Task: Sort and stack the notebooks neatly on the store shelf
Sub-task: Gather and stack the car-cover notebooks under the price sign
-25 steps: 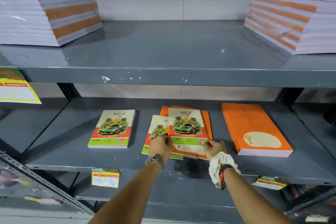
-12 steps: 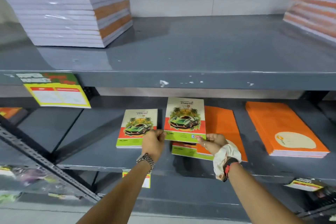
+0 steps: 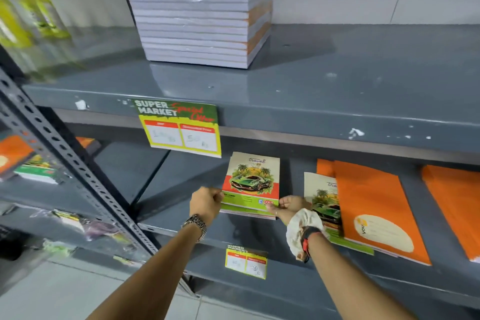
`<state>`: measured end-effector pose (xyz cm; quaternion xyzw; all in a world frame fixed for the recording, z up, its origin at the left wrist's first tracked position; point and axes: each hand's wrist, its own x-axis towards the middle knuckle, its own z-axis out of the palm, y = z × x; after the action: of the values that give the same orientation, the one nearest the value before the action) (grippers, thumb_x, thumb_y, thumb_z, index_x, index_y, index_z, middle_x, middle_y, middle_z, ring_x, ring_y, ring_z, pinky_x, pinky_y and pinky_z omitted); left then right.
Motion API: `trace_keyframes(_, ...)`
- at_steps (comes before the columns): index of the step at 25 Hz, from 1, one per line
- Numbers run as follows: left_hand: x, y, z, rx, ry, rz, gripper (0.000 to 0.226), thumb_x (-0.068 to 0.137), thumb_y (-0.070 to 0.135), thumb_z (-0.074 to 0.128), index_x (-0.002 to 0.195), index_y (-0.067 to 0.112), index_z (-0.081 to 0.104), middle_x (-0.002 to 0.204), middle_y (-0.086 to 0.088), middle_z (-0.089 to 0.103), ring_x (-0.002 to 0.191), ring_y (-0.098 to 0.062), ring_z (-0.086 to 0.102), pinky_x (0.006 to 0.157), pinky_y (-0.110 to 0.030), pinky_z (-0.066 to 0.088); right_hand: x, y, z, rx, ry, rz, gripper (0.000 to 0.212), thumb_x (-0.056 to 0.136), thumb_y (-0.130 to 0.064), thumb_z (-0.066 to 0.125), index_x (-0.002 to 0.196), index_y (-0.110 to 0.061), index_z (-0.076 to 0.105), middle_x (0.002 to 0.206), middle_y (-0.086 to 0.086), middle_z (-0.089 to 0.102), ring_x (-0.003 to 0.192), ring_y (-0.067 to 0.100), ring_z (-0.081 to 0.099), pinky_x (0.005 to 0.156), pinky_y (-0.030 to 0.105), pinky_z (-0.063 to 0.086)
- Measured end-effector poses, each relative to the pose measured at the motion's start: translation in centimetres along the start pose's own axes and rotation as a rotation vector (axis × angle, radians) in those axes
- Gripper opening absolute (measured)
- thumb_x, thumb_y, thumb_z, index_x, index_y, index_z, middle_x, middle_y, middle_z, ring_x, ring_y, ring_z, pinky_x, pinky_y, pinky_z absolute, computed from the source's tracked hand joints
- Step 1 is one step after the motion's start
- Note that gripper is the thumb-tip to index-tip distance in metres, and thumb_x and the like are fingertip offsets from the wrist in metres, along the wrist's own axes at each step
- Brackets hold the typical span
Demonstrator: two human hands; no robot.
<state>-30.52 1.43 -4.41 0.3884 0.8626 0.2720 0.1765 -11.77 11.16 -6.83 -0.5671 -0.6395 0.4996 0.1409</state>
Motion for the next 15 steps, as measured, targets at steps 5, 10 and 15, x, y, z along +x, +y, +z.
trace_keyframes(5, 0.6, -1.5, 0.9, 0.033, 0.004, -0.022, 0.03, 0.077, -0.001, 0.044, 0.055, 0.014, 0.059, 0.054, -0.007, 0.054, 0.058, -0.026, 0.046, 0.056, -0.028, 0.04, -0.6, -1.0, 0.3, -0.189, 0.035, -0.001, 0.04, 0.066, -0.045, 0.078, 0.053, -0.022, 0.048, 0.077, 0.011, 0.071, 0.077, 0.035, 0.071, 0.071, 0.039, 0.057)
trace_keyframes(10, 0.6, -1.4, 1.0, -0.021, 0.123, 0.028, 0.027, 0.082, 0.003, 0.042, 0.079, 0.01, 0.068, 0.092, -0.019, 0.068, 0.075, -0.036, 0.062, 0.064, -0.033, 0.049, -1.0, -0.9, -1.0, -0.227, 0.111, -0.022, 0.043, 0.07, -0.05, 0.072, 0.084, -0.013, 0.056, 0.093, 0.01, 0.069, 0.081, 0.034, 0.069, 0.069, 0.036, 0.053)
trace_keyframes(15, -0.2, 2.4, 2.9, -0.121, 0.103, 0.149, 0.026, 0.083, 0.006, 0.047, 0.099, 0.013, 0.066, 0.107, -0.008, 0.069, 0.082, -0.03, 0.066, 0.069, -0.027, 0.048, -3.0, 2.6, -7.7, -0.092, 0.345, 0.001, 0.024, 0.075, -0.038, 0.071, 0.068, -0.02, 0.057, 0.075, 0.005, 0.063, 0.08, 0.035, 0.066, 0.071, 0.042, 0.058)
